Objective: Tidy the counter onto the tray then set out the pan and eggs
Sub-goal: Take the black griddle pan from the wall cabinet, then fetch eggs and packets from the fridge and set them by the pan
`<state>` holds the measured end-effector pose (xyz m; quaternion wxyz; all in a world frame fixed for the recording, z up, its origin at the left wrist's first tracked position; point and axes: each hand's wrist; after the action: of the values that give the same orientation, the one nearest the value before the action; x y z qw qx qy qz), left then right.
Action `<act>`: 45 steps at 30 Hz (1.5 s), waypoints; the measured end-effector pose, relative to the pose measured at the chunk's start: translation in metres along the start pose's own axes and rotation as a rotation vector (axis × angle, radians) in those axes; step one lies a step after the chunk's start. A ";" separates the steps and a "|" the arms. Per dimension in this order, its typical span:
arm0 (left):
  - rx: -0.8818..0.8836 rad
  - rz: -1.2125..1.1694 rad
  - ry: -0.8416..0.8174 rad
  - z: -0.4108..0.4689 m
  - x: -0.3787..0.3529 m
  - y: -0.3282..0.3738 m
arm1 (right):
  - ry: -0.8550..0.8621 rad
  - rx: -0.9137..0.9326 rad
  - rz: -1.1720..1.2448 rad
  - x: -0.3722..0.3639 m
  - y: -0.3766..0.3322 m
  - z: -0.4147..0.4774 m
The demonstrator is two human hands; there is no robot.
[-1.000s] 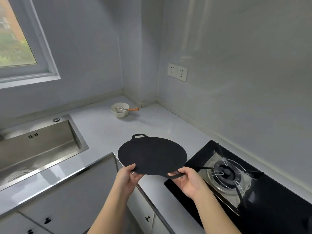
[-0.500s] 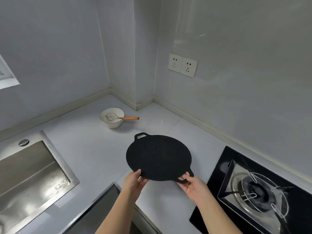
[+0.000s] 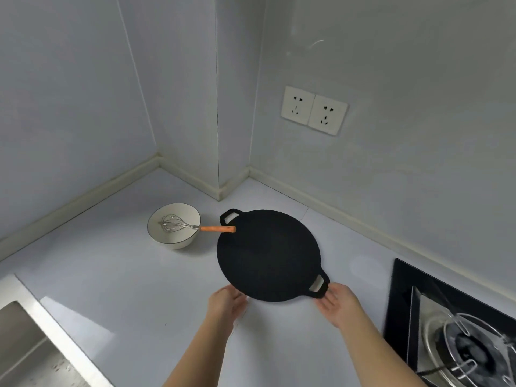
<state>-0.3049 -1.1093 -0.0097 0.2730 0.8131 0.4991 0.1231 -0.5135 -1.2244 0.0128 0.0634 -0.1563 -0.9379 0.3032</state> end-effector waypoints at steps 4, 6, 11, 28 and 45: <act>0.029 0.053 0.034 0.016 -0.011 0.016 | 0.027 0.012 0.001 -0.022 -0.011 0.012; 0.035 0.072 0.038 0.020 -0.015 0.021 | 0.007 0.018 0.017 -0.028 -0.014 0.012; 0.023 0.068 0.043 0.027 -0.022 0.023 | -0.070 0.072 0.033 -0.031 -0.019 0.014; -0.227 0.130 -0.402 -0.116 -0.025 -0.058 | -0.361 0.205 0.179 0.132 0.006 -0.089; -0.328 0.324 -0.949 -0.399 -0.080 -0.332 | -0.155 0.486 0.442 0.548 0.064 -0.196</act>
<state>-0.7783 -0.9348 0.1357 0.5701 0.7927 0.1629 -0.1415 -0.9718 -0.8859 0.1469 -0.0401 -0.3125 -0.7835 0.5355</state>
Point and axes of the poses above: each hand's wrist, its own z-axis towards the middle knuckle, its own x-axis out of the back of the hand, y = z × x, and after that the axes turned 10 degrees about y, right-handed
